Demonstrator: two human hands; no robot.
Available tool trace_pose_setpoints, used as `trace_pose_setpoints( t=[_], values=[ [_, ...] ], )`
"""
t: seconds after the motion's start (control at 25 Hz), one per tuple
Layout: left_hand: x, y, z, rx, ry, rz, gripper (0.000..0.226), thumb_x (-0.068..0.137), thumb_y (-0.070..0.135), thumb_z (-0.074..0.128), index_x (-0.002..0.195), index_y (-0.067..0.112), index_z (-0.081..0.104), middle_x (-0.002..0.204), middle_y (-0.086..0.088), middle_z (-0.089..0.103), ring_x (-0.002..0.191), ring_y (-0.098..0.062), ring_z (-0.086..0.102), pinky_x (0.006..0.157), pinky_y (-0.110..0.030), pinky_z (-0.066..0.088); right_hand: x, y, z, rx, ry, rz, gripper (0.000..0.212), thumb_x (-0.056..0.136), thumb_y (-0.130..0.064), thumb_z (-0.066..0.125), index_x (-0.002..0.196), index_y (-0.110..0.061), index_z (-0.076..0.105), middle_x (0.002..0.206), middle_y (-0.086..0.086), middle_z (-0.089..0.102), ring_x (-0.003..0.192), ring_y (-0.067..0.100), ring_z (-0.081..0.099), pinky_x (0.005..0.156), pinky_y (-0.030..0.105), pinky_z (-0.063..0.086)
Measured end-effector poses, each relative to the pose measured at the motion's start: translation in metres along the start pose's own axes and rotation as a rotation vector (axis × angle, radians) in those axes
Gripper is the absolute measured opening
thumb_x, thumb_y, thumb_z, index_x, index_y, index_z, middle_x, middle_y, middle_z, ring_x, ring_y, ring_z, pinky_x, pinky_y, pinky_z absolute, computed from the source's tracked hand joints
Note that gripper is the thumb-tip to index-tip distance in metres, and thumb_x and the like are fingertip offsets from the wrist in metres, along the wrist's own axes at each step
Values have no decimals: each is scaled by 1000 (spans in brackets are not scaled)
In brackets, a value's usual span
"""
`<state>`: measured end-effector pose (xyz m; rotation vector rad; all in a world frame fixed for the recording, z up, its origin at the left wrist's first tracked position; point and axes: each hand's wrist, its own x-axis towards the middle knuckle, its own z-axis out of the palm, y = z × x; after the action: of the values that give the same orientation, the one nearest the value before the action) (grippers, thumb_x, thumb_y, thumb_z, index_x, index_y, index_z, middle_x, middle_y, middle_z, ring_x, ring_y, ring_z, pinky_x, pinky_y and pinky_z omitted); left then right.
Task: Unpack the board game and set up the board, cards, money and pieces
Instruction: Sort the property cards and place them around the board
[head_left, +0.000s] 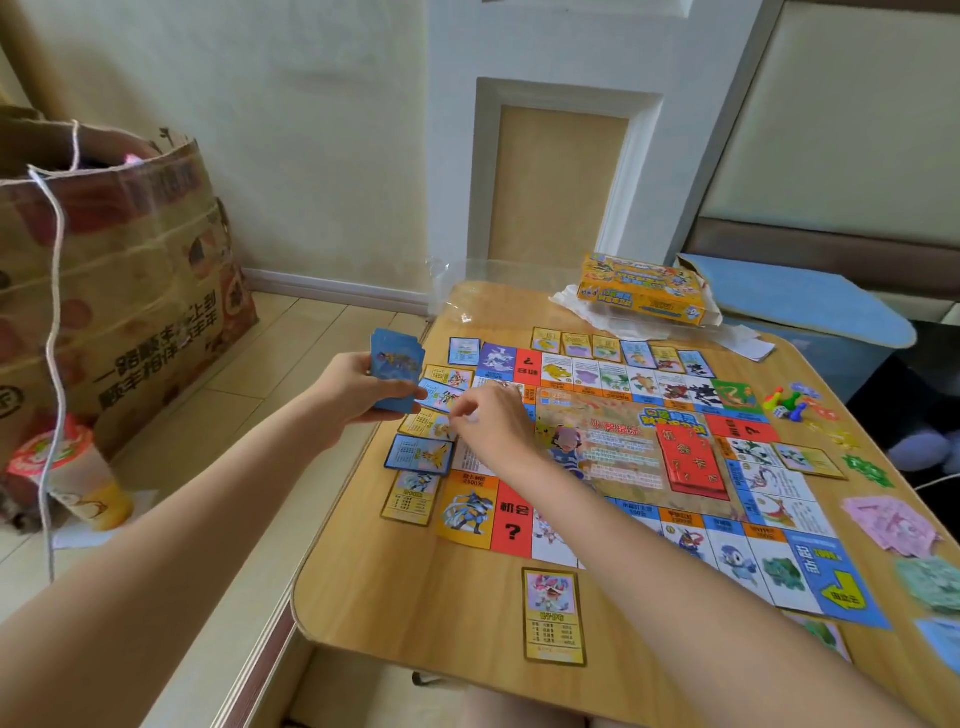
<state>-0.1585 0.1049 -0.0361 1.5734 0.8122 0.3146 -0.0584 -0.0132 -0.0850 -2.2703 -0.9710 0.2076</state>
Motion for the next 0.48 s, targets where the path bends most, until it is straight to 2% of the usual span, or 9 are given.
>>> trace_pose_setpoints(
  t=[0.08,0.16,0.28,0.48],
  values=[
    [0,1,0,1,9,2,15,81,7,68,87,12,56,78,-2,66,52,-5,66,49,-16,54,2,2,-2,-104,-24,-37,16,89,-22,61,98,-13,72,110,7,60,114,26,39,84,33,37],
    [1,0,0,13,15,4,16,80,8,69,88,13,56,80,-2,66,58,-7,67,51,-16,55,5,1,-2,-192,-68,-59,20,87,-28,64,102,-17,71,110,7,56,114,27,38,84,33,37],
    [4,-1,-2,9,10,2,18,80,9,68,93,11,56,87,-5,67,72,-13,66,55,-18,55,13,-2,0,-217,-100,-68,20,86,-26,66,105,-19,71,116,9,50,117,28,35,90,35,37],
    [5,-1,-1,20,5,6,16,81,8,68,92,12,56,85,-4,67,69,-11,66,55,-18,55,18,-2,-2,-212,-114,-57,19,85,-24,67,103,-20,70,121,8,48,120,28,34,92,35,36]
  ],
)
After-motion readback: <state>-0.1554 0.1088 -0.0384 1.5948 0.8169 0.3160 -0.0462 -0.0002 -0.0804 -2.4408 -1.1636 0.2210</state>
